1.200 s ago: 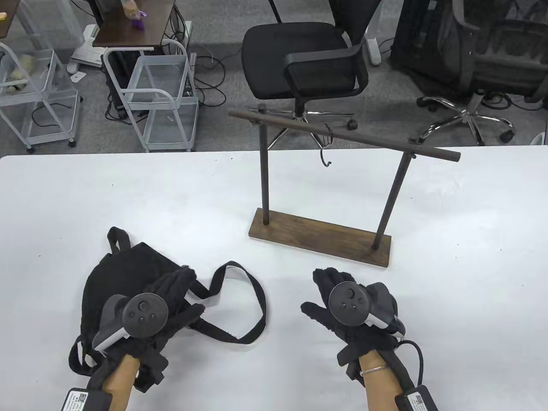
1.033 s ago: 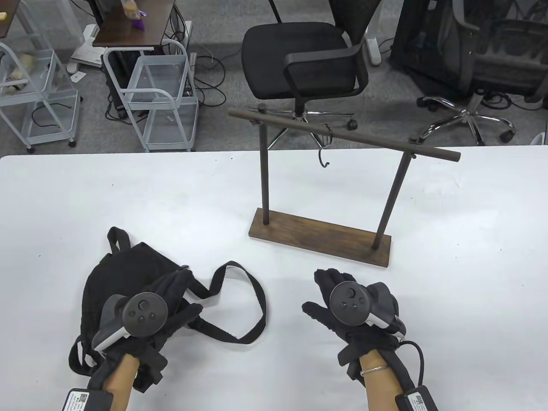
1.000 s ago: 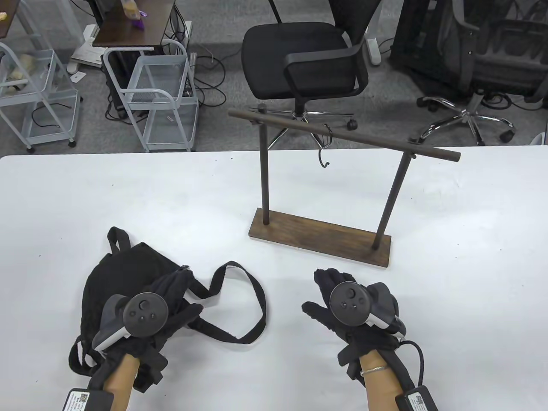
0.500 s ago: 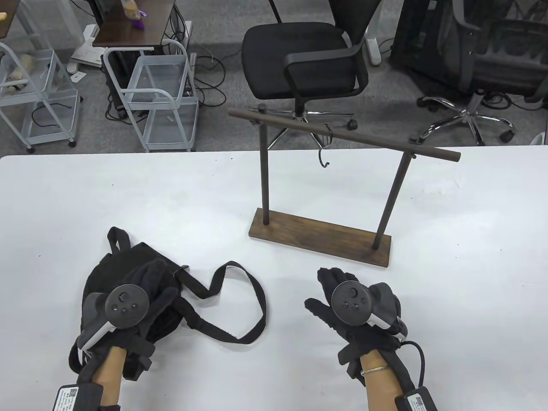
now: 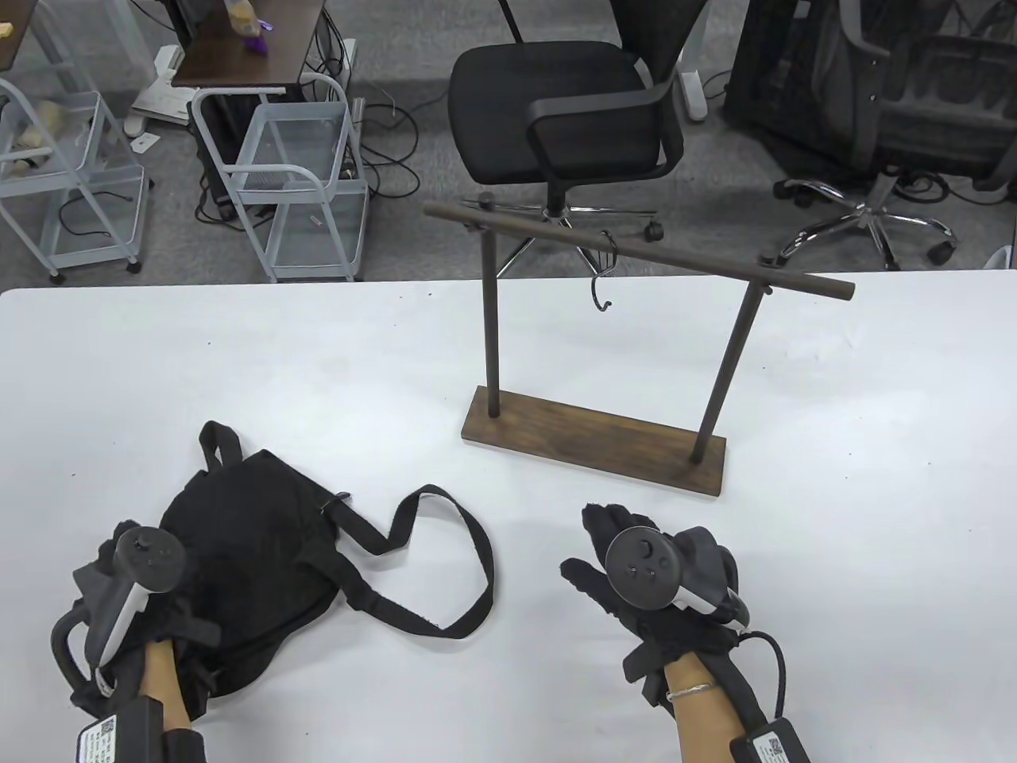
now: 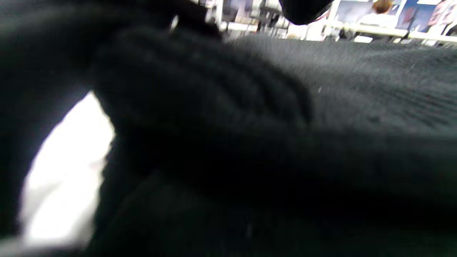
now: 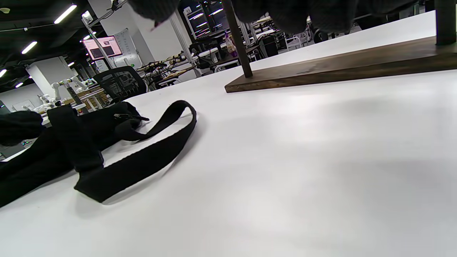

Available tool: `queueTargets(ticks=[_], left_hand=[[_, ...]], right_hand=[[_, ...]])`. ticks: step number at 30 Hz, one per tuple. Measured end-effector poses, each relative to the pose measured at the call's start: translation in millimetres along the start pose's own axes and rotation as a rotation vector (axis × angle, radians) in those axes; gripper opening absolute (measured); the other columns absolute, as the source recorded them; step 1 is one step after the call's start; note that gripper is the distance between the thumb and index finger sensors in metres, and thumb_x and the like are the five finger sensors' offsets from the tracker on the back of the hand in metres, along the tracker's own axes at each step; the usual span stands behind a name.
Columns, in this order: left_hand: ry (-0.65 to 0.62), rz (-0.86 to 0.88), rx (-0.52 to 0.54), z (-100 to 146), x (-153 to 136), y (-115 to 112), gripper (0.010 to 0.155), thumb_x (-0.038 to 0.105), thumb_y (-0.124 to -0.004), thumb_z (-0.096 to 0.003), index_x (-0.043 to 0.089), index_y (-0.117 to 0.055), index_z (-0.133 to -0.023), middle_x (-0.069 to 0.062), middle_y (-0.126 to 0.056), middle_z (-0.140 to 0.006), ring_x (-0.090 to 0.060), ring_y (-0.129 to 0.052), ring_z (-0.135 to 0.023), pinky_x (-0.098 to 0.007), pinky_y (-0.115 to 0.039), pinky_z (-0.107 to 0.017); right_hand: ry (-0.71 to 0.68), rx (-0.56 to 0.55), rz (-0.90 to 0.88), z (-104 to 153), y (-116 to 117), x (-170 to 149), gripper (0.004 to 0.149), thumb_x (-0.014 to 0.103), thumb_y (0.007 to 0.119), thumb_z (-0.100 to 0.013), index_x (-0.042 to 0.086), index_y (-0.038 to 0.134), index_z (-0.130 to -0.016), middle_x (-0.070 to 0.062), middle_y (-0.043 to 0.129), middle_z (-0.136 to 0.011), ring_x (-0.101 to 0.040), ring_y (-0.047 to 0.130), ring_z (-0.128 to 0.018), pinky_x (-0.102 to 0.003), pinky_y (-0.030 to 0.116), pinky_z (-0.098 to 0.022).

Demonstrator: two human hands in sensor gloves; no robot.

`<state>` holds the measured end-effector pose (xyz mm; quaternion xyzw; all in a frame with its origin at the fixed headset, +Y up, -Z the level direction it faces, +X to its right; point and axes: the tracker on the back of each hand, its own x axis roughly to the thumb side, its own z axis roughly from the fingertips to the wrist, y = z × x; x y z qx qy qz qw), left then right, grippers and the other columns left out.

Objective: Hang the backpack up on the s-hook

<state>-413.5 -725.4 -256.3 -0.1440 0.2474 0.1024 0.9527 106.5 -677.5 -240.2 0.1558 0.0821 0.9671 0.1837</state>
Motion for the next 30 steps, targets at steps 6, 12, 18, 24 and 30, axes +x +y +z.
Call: queueTargets(ticks=[6, 12, 18, 24, 30], left_hand=[[0.034, -0.043, -0.21, -6.7, 0.4, -8.3, 0.093, 0.051, -0.059, -0.0606, -0.009, -0.011, -0.113, -0.029, -0.051, -0.117, -0.044, -0.073, -0.093, -0.07, -0.057, -0.069], [0.008, 0.02, -0.262, -6.8, 3.1, 1.0, 0.088, 0.047, -0.07, -0.0564, -0.007, -0.032, -0.114, -0.004, -0.084, -0.084, -0.012, -0.09, -0.053, -0.053, -0.078, -0.06], [-0.097, 0.215, 0.014, 6.2, 7.8, 25.2, 0.062, 0.033, -0.068, -0.0614, 0.005, -0.046, -0.112, -0.009, -0.083, -0.083, -0.016, -0.087, -0.053, -0.058, -0.073, -0.061], [-0.282, 0.312, 0.272, 24.7, 30.3, 39.6, 0.05, 0.028, -0.067, -0.0624, 0.015, -0.049, -0.108, -0.013, -0.078, -0.085, -0.021, -0.083, -0.056, -0.063, -0.068, -0.063], [-0.612, 0.394, 0.429, 58.4, 66.6, 49.0, 0.047, 0.028, -0.066, -0.0626, 0.021, -0.049, -0.106, -0.012, -0.075, -0.088, -0.021, -0.081, -0.059, -0.063, -0.065, -0.066]], right_hand=[[0.01, 0.007, -0.001, 0.2, 0.2, -0.5, 0.075, 0.047, 0.059, -0.066, -0.009, 0.046, -0.114, -0.039, 0.053, -0.115, -0.064, 0.059, -0.097, -0.076, 0.054, -0.062], [0.007, 0.003, 0.001, -0.2, 0.2, -0.3, 0.074, 0.047, 0.059, -0.066, -0.009, 0.047, -0.114, -0.038, 0.055, -0.114, -0.063, 0.063, -0.096, -0.075, 0.056, -0.062], [0.004, -0.019, -0.007, 0.5, -1.2, -0.2, 0.073, 0.046, 0.058, -0.066, -0.009, 0.048, -0.113, -0.038, 0.057, -0.114, -0.062, 0.064, -0.096, -0.074, 0.056, -0.062], [-0.009, -0.034, -0.021, 0.2, -0.9, 0.7, 0.073, 0.046, 0.058, -0.066, -0.008, 0.048, -0.113, -0.037, 0.057, -0.114, -0.061, 0.064, -0.096, -0.074, 0.056, -0.062], [-0.043, -0.055, -0.061, 0.3, -0.3, 5.3, 0.074, 0.046, 0.057, -0.066, -0.008, 0.045, -0.114, -0.038, 0.053, -0.115, -0.062, 0.061, -0.097, -0.074, 0.055, -0.063]])
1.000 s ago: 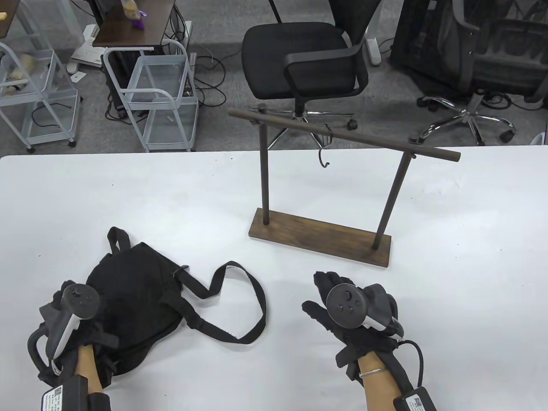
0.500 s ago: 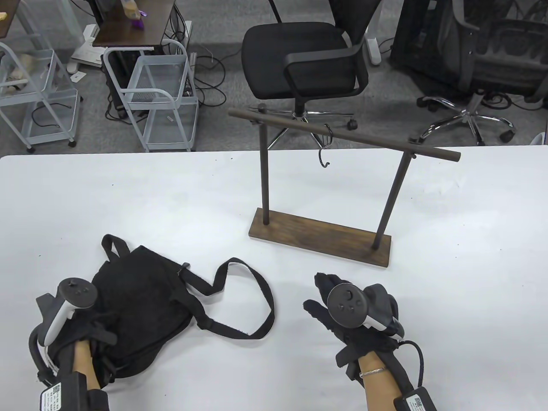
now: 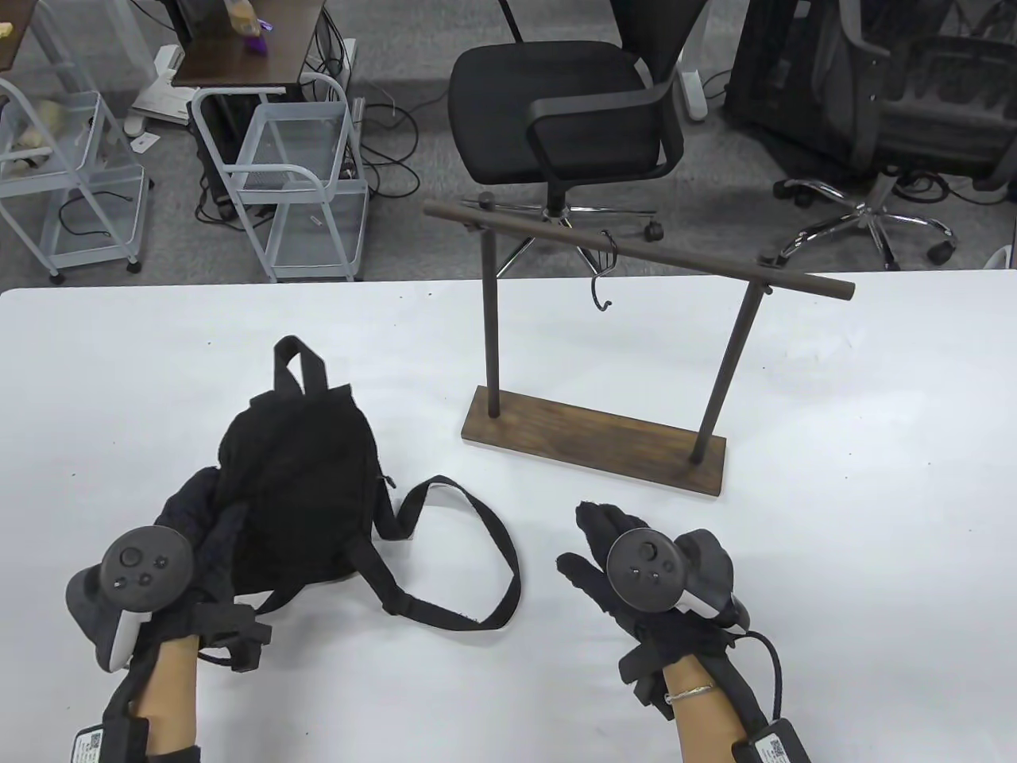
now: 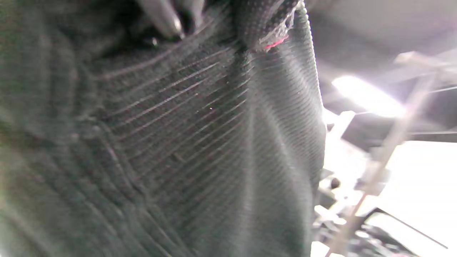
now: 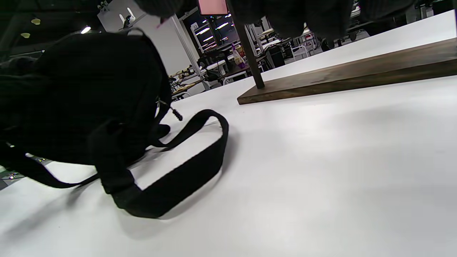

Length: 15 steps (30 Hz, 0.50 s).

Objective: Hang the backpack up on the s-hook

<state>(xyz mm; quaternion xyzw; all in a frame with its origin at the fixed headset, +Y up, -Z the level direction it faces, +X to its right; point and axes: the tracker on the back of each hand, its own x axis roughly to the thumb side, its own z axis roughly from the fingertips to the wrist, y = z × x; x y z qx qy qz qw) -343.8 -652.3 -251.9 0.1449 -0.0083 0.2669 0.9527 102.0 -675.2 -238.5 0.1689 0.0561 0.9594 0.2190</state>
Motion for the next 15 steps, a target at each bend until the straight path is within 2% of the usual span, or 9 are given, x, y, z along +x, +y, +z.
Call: queueTargets(ticks=[3, 7, 13, 15], left_hand=[[-0.157, -0.027, 0.023, 5.9, 26.7, -2.3, 0.047, 0.03, -0.066, -0.0628, 0.022, -0.048, -0.106, -0.01, -0.073, -0.089, -0.02, -0.081, -0.06, -0.062, -0.065, -0.067], [-0.323, 0.017, 0.002, 15.6, 56.2, -8.4, 0.047, 0.031, -0.065, -0.0629, 0.024, -0.048, -0.105, -0.009, -0.073, -0.09, -0.019, -0.081, -0.061, -0.06, -0.065, -0.069], [-0.547, 0.013, -0.056, 33.3, 94.0, -19.3, 0.046, 0.032, -0.065, -0.0626, 0.026, -0.048, -0.105, -0.006, -0.073, -0.091, -0.018, -0.081, -0.063, -0.059, -0.065, -0.07], [-0.575, -0.008, -0.045, 37.1, 100.3, -20.2, 0.046, 0.033, -0.064, -0.063, 0.026, -0.047, -0.105, -0.005, -0.073, -0.091, -0.017, -0.082, -0.063, -0.059, -0.066, -0.07]], right_hand=[[-0.025, -0.02, -0.013, 1.0, 0.1, 4.2, 0.076, 0.047, 0.057, -0.067, -0.01, 0.04, -0.115, -0.039, 0.05, -0.115, -0.063, 0.058, -0.098, -0.074, 0.054, -0.064], [-0.073, -0.059, -0.075, 2.6, 0.0, 9.7, 0.082, 0.05, 0.054, -0.067, -0.012, 0.03, -0.115, -0.04, 0.042, -0.117, -0.064, 0.052, -0.099, -0.075, 0.051, -0.064], [-0.144, -0.173, -0.353, 8.4, -2.7, 15.4, 0.09, 0.055, 0.049, -0.067, -0.015, 0.018, -0.114, -0.043, 0.031, -0.117, -0.067, 0.043, -0.101, -0.077, 0.046, -0.065], [-0.156, -0.198, -0.425, 10.3, -4.0, 13.6, 0.088, 0.055, 0.047, -0.067, -0.014, 0.02, -0.114, -0.042, 0.033, -0.117, -0.066, 0.043, -0.101, -0.077, 0.046, -0.065]])
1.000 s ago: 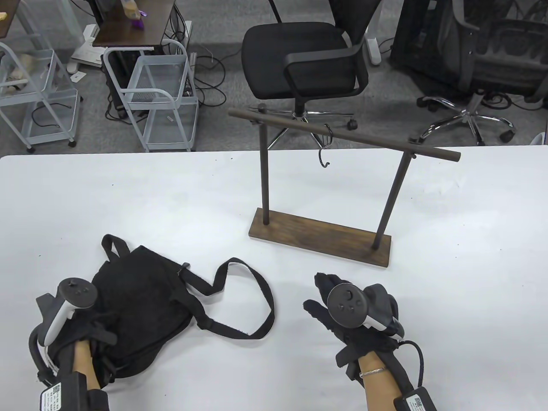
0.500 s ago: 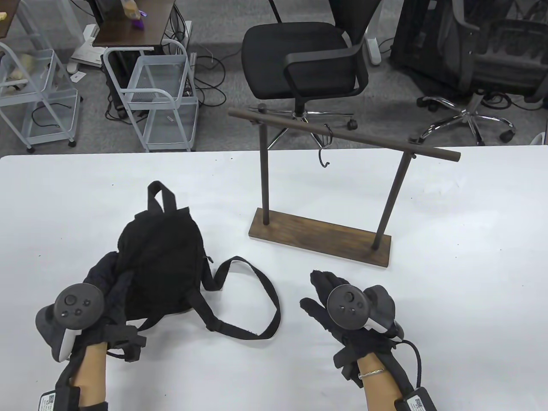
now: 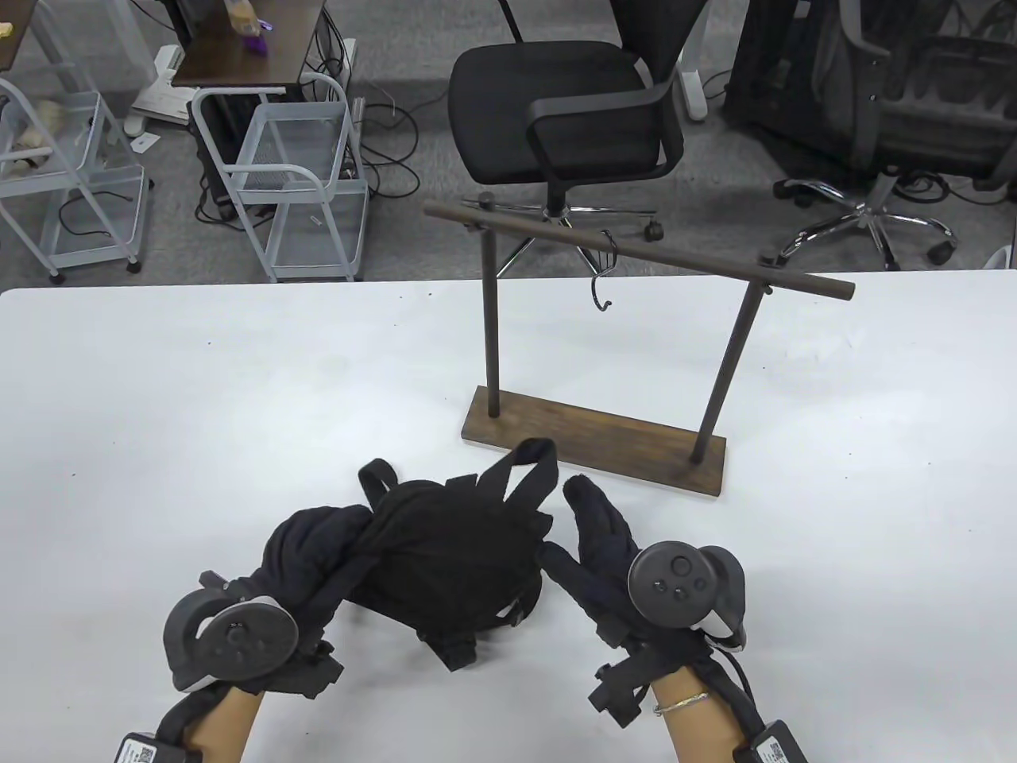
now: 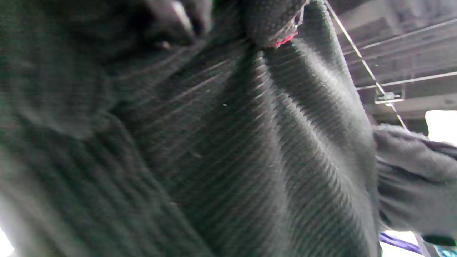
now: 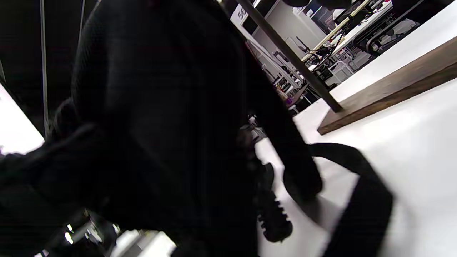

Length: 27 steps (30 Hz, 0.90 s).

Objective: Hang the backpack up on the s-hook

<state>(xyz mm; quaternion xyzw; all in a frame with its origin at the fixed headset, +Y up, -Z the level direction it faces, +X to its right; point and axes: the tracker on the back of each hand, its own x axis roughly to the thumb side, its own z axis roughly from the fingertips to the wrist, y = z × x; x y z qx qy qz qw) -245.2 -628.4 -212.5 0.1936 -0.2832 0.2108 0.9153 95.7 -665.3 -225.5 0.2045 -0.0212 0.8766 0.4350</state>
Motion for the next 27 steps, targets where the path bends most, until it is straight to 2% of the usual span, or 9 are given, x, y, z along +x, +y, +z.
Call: queueTargets(ticks=[3, 7, 9, 11, 12, 16, 18, 22, 27], left_hand=[[-0.046, -0.041, 0.003, 0.0, 8.0, -1.6, 0.046, 0.032, -0.064, -0.0629, 0.026, -0.047, -0.105, -0.006, -0.072, -0.091, -0.017, -0.081, -0.063, -0.059, -0.065, -0.07], [-0.099, -0.104, -0.02, 0.5, 15.6, -7.2, 0.046, 0.033, -0.065, -0.0629, 0.026, -0.047, -0.105, -0.005, -0.072, -0.091, -0.017, -0.082, -0.063, -0.059, -0.065, -0.07], [-0.115, -0.119, -0.03, -0.7, 19.9, -9.7, 0.046, 0.033, -0.065, -0.0628, 0.026, -0.047, -0.105, -0.005, -0.072, -0.092, -0.018, -0.082, -0.064, -0.059, -0.066, -0.07], [-0.126, -0.17, -0.041, -1.7, 22.3, -11.8, 0.048, 0.035, -0.065, -0.0624, 0.025, -0.047, -0.106, -0.004, -0.073, -0.093, -0.017, -0.083, -0.066, -0.059, -0.066, -0.07], [-0.12, -0.198, -0.059, -2.3, 21.9, -13.6, 0.049, 0.036, -0.065, -0.0621, 0.024, -0.047, -0.106, -0.004, -0.073, -0.094, -0.017, -0.084, -0.067, -0.059, -0.066, -0.07], [-0.044, -0.255, -0.183, -4.1, 7.8, -20.3, 0.06, 0.043, -0.058, -0.0623, 0.018, -0.038, -0.114, -0.007, -0.065, -0.109, -0.027, -0.079, -0.094, -0.064, -0.062, -0.073], [0.018, -0.272, -0.217, -3.8, -4.8, -21.5, 0.061, 0.042, -0.056, -0.0633, 0.017, -0.035, -0.115, -0.01, -0.061, -0.114, -0.032, -0.075, -0.099, -0.066, -0.059, -0.073], [0.137, -0.333, -0.289, 3.3, -36.1, -21.3, 0.063, 0.042, -0.054, -0.0638, 0.015, -0.033, -0.116, -0.013, -0.056, -0.118, -0.038, -0.069, -0.105, -0.069, -0.054, -0.073], [0.253, -0.313, -0.332, 11.6, -63.0, -19.9, 0.064, 0.043, -0.053, -0.0639, 0.013, -0.032, -0.117, -0.015, -0.054, -0.119, -0.041, -0.066, -0.107, -0.07, -0.052, -0.073]], right_hand=[[-0.061, -0.002, -0.212, 1.4, -5.0, 1.3, 0.086, 0.056, 0.05, -0.067, -0.009, 0.023, -0.116, -0.037, 0.034, -0.12, -0.063, 0.041, -0.104, -0.077, 0.041, -0.067], [-0.075, 0.012, -0.362, 2.1, -2.9, 4.6, 0.083, 0.057, 0.052, -0.066, -0.004, 0.031, -0.117, -0.03, 0.043, -0.12, -0.059, 0.045, -0.106, -0.077, 0.041, -0.067], [-0.05, -0.054, -0.367, 1.7, -0.8, 6.5, 0.07, 0.053, 0.053, -0.067, 0.003, 0.039, -0.116, -0.021, 0.053, -0.119, -0.054, 0.053, -0.105, -0.075, 0.044, -0.067], [-0.019, -0.147, -0.37, -0.6, -2.8, 9.6, 0.048, 0.04, 0.059, -0.068, 0.012, 0.058, -0.107, -0.01, 0.073, -0.108, -0.045, 0.069, -0.099, -0.073, 0.051, -0.066], [-0.029, -0.155, -0.369, -1.8, -4.3, 10.8, 0.045, 0.038, 0.06, -0.068, 0.014, 0.059, -0.106, -0.008, 0.075, -0.106, -0.043, 0.073, -0.098, -0.072, 0.052, -0.066], [-0.006, -0.23, -0.344, -14.1, -17.7, 11.2, 0.04, 0.034, 0.063, -0.067, 0.015, 0.064, -0.102, -0.006, 0.082, -0.098, -0.037, 0.082, -0.09, -0.068, 0.058, -0.066], [0.014, -0.289, -0.319, -26.0, -29.1, 8.9, 0.04, 0.033, 0.063, -0.067, 0.014, 0.066, -0.102, -0.007, 0.085, -0.094, -0.035, 0.085, -0.086, -0.065, 0.062, -0.066], [0.052, -0.357, -0.206, -60.9, -58.4, 4.7, 0.039, 0.032, 0.064, -0.066, 0.012, 0.069, -0.1, -0.006, 0.089, -0.088, -0.033, 0.09, -0.078, -0.062, 0.067, -0.064], [0.101, -0.445, -0.239, -97.3, -82.6, 5.5, 0.04, 0.03, 0.066, -0.066, 0.008, 0.072, -0.098, -0.008, 0.092, -0.082, -0.033, 0.093, -0.071, -0.061, 0.069, -0.061]])
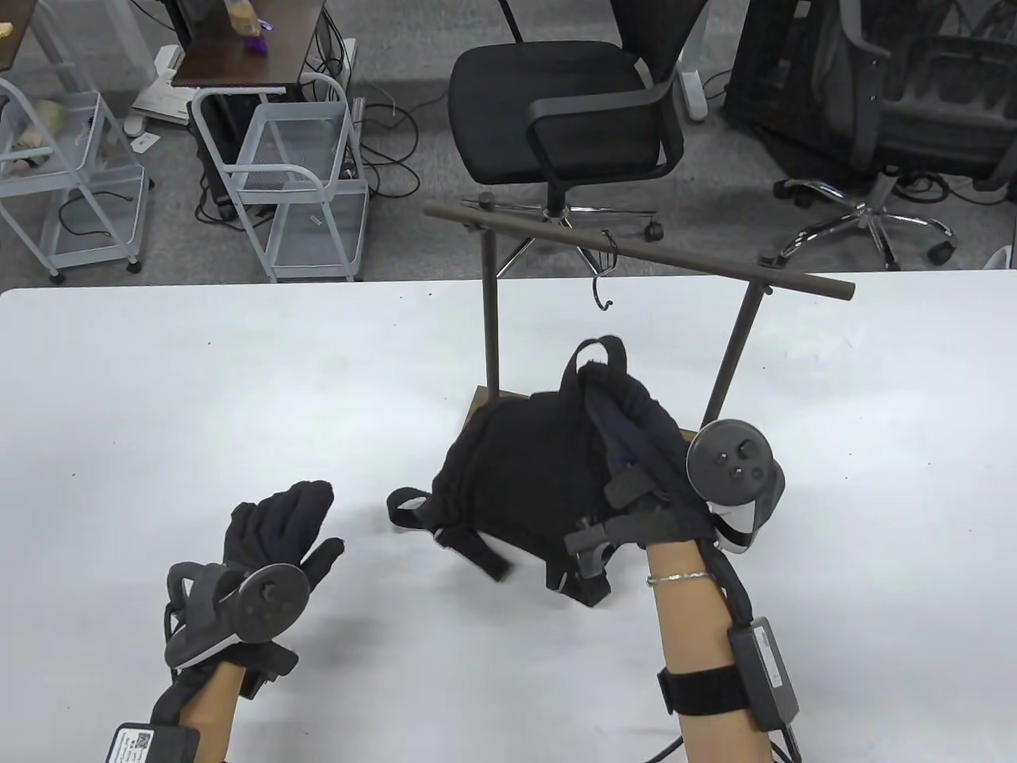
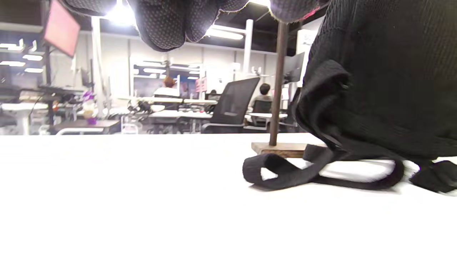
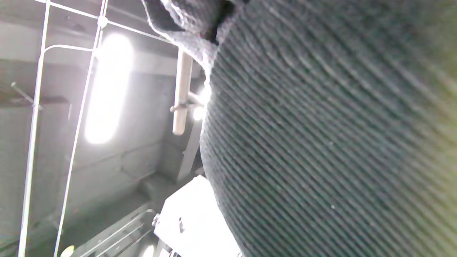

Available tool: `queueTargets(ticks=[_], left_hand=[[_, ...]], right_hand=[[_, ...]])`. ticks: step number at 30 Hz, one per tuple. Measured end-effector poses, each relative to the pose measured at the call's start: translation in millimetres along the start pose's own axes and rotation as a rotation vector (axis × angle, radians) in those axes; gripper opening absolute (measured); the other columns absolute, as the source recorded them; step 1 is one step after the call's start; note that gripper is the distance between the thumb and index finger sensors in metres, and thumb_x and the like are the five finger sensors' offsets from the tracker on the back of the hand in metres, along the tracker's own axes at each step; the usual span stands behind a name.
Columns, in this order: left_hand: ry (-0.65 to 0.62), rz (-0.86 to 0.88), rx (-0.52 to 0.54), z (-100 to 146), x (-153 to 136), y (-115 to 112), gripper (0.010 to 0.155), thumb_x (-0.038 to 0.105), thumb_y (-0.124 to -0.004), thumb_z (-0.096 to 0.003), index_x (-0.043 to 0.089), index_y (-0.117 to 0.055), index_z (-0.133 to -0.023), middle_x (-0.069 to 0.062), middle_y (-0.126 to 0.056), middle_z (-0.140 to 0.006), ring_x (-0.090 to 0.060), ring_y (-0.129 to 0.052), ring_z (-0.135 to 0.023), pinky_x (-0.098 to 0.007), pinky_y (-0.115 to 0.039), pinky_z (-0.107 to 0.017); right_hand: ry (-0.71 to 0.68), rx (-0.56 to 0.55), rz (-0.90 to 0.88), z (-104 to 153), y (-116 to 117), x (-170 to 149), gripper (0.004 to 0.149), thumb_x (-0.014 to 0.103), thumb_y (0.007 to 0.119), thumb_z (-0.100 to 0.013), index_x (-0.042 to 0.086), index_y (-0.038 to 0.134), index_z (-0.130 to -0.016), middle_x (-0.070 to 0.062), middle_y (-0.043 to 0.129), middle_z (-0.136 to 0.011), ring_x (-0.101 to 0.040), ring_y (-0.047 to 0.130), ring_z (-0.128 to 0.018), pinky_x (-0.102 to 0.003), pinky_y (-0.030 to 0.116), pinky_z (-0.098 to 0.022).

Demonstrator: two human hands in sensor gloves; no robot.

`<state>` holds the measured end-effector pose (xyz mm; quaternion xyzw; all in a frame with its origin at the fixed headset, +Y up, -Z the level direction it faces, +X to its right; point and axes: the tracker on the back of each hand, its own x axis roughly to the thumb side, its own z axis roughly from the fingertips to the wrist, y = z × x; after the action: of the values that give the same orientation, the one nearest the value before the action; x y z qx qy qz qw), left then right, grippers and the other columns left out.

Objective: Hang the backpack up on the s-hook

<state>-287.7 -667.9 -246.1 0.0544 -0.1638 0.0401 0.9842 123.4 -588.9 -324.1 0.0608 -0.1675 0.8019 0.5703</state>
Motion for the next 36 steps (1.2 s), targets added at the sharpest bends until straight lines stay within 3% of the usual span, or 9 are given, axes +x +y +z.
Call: queueTargets(ticks=[6, 9, 13, 15, 17, 22, 24, 29, 36], left_hand=[[0.009, 0.005, -0.024, -0.9, -4.3, -2.8, 0.064, 0.043, -0.053, -0.0639, 0.013, -0.032, -0.117, -0.016, -0.054, -0.119, -0.042, -0.066, -0.107, -0.071, -0.051, -0.072], [0.001, -0.003, -0.024, -1.0, -2.8, -2.3, 0.065, 0.043, -0.053, -0.0638, 0.013, -0.032, -0.117, -0.016, -0.054, -0.119, -0.042, -0.066, -0.107, -0.071, -0.052, -0.072], [0.011, 0.135, -0.037, -0.4, -4.2, -1.3, 0.065, 0.044, -0.054, -0.0636, 0.012, -0.034, -0.117, -0.016, -0.055, -0.118, -0.042, -0.067, -0.106, -0.071, -0.053, -0.072], [0.013, 0.209, -0.051, 0.3, -5.0, -1.6, 0.066, 0.044, -0.054, -0.0635, 0.012, -0.034, -0.117, -0.017, -0.055, -0.119, -0.043, -0.067, -0.106, -0.072, -0.053, -0.071], [0.017, 0.257, -0.057, 1.1, -5.1, -1.1, 0.066, 0.045, -0.054, -0.0635, 0.011, -0.035, -0.117, -0.017, -0.055, -0.119, -0.044, -0.067, -0.106, -0.072, -0.053, -0.071], [0.012, 0.267, -0.05, 2.7, -2.6, 1.9, 0.068, 0.047, -0.054, -0.0632, 0.011, -0.035, -0.117, -0.018, -0.055, -0.119, -0.044, -0.067, -0.106, -0.072, -0.053, -0.071], [0.001, 0.266, -0.054, 3.0, -0.2, 3.7, 0.068, 0.047, -0.053, -0.0631, 0.011, -0.035, -0.118, -0.018, -0.055, -0.119, -0.045, -0.066, -0.107, -0.072, -0.052, -0.071], [-0.044, 0.273, -0.066, 2.7, 7.7, 8.9, 0.069, 0.051, -0.052, -0.0626, 0.012, -0.037, -0.118, -0.02, -0.051, -0.121, -0.05, -0.06, -0.109, -0.075, -0.049, -0.07], [-0.102, 0.295, -0.092, 2.7, 14.6, 11.0, 0.072, 0.055, -0.05, -0.0619, 0.012, -0.039, -0.119, -0.022, -0.047, -0.123, -0.053, -0.053, -0.112, -0.075, -0.045, -0.071]], right_hand=[[0.103, -0.049, 0.022, -34.5, -4.9, -7.1, 0.042, 0.028, 0.066, -0.067, -0.001, 0.075, -0.096, -0.01, 0.095, -0.076, -0.031, 0.095, -0.065, -0.061, 0.072, -0.058], [0.166, -0.053, 0.035, -38.4, -6.3, -19.7, 0.041, 0.028, 0.067, -0.067, -0.001, 0.076, -0.095, -0.01, 0.096, -0.074, -0.031, 0.096, -0.062, -0.06, 0.073, -0.056], [0.203, -0.018, 0.07, -31.1, -4.4, -39.2, 0.043, 0.029, 0.067, -0.067, 0.0, 0.073, -0.098, -0.012, 0.093, -0.079, -0.033, 0.093, -0.066, -0.06, 0.071, -0.058], [0.194, -0.032, 0.097, -24.2, -4.8, -44.0, 0.049, 0.031, 0.066, -0.067, -0.002, 0.065, -0.104, -0.015, 0.088, -0.088, -0.038, 0.089, -0.074, -0.062, 0.067, -0.061], [0.161, -0.016, 0.164, -15.3, -7.1, -42.0, 0.063, 0.034, 0.065, -0.067, -0.007, 0.048, -0.112, -0.026, 0.07, -0.105, -0.048, 0.075, -0.089, -0.068, 0.06, -0.064], [-0.016, 0.029, 0.493, 17.0, -18.2, -17.4, 0.076, 0.037, 0.064, -0.067, -0.011, 0.028, -0.115, -0.036, 0.043, -0.116, -0.06, 0.052, -0.1, -0.073, 0.05, -0.066], [-0.088, 0.063, 0.598, 39.3, -23.2, -6.9, 0.077, 0.038, 0.062, -0.067, -0.011, 0.027, -0.115, -0.037, 0.041, -0.117, -0.061, 0.05, -0.101, -0.073, 0.049, -0.067], [-0.161, 0.247, 0.614, 95.4, -22.0, -6.1, 0.075, 0.044, 0.062, -0.066, -0.006, 0.035, -0.117, -0.034, 0.044, -0.119, -0.06, 0.051, -0.103, -0.075, 0.048, -0.067], [-0.162, 0.437, 0.714, 114.8, 0.3, -31.7, 0.08, 0.05, 0.062, -0.063, -0.004, 0.037, -0.116, -0.034, 0.045, -0.119, -0.06, 0.052, -0.102, -0.075, 0.05, -0.066]])
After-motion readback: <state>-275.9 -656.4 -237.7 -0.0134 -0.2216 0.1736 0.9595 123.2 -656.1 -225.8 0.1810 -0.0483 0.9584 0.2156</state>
